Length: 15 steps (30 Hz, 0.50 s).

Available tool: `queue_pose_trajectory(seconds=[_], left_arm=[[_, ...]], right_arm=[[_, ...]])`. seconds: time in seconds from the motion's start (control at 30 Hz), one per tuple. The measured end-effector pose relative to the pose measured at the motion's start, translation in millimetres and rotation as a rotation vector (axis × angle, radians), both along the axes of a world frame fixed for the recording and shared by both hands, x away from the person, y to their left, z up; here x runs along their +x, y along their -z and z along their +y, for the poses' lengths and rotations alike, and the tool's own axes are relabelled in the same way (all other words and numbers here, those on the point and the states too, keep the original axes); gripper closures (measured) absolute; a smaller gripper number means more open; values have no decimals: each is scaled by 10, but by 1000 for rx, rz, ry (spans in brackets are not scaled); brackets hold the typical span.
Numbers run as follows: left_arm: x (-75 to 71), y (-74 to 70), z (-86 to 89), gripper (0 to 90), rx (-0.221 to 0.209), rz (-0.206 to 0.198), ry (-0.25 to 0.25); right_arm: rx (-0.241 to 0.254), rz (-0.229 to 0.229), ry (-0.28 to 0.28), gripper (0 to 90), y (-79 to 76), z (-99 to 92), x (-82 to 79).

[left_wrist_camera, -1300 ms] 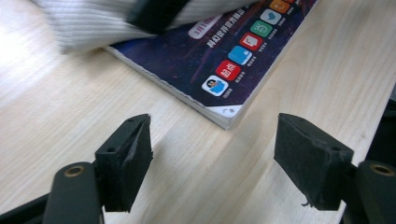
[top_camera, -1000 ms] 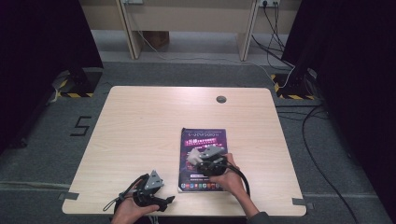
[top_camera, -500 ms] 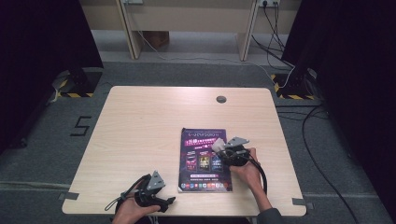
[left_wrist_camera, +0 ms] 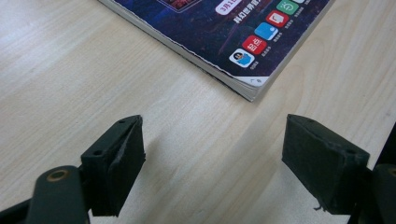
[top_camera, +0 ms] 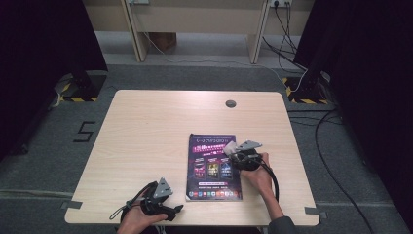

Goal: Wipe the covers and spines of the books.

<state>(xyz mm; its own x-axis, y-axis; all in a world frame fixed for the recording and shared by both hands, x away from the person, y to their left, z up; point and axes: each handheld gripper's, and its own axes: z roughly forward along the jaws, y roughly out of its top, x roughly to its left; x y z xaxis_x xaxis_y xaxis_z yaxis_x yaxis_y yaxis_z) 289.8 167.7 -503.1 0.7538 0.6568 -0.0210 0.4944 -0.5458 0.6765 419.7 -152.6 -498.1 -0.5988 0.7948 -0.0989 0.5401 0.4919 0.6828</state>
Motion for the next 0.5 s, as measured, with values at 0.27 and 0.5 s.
queue_pose_trajectory(seconds=[0.27,0.5], left_arm=[[18,-2,0,203,0,-3,-6],[23,-21,19,203,1,-7,2]], right_arm=[[-6,11,-133,665,-4,365,-179],[0,14,-235,664,8,739,-332]])
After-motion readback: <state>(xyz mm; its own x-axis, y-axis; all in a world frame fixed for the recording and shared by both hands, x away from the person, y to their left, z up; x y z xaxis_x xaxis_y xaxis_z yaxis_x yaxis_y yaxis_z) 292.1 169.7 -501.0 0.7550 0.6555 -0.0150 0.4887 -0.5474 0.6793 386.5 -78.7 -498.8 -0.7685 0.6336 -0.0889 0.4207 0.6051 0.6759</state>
